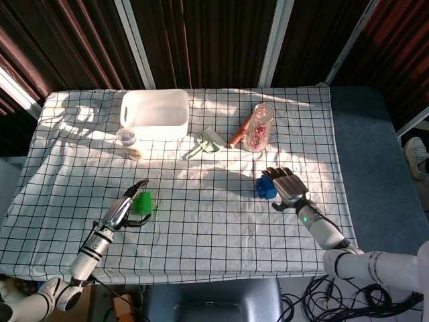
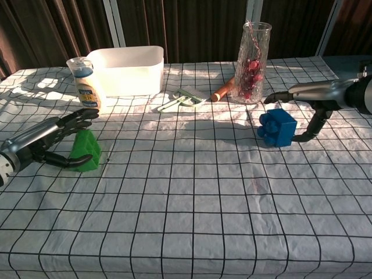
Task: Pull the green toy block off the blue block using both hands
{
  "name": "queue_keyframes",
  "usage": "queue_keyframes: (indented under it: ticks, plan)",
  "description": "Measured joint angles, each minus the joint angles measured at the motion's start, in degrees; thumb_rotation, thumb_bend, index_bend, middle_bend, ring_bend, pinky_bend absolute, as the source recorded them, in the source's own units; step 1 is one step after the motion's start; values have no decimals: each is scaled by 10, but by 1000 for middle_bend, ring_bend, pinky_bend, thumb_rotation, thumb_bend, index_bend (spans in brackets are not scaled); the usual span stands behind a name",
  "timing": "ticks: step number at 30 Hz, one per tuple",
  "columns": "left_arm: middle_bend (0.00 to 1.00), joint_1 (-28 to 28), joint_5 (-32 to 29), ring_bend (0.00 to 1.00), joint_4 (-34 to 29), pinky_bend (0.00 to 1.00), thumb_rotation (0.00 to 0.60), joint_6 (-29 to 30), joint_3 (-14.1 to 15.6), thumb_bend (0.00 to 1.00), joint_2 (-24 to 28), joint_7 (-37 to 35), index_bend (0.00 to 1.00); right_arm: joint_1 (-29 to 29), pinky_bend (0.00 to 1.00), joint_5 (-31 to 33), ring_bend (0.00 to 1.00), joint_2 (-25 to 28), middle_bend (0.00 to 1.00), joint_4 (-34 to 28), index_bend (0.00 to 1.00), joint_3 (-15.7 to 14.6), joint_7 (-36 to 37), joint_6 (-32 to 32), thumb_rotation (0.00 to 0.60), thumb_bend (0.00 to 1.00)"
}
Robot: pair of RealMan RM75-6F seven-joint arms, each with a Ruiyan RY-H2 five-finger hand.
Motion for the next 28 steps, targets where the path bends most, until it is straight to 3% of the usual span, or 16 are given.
queue_keyframes:
  ticks: [7,10,16,19,23,28]
  plan:
    - [0,20,21,0,-60,0,600,50,11,301,56,36,0,-38,9,-75,0,56,0,-59,0,9,43,21,600,228]
    - [0,40,26,0,-100,0,600,77,21,299,102,93,0,-73,2,-124,0,83,0,-81,0,3,58,67,600,227]
    - [0,107,0,0,-214,0,600,130,39,335,204,277,0,-190,0,-212,0,129,0,-102,0,-35,65,229,600,227]
    - [0,154,-27,0,-267,0,600,174,43,344,235,387,0,-267,0,-241,0,131,0,-90,0,-51,68,335,600,227]
    - [0,220,-58,0,-319,0,600,235,47,346,257,510,0,-390,0,-267,0,112,0,-29,0,-63,103,467,600,227]
    - [0,252,-63,0,-348,0,600,264,46,347,262,565,0,-449,0,-303,0,98,0,27,0,-63,156,505,600,227]
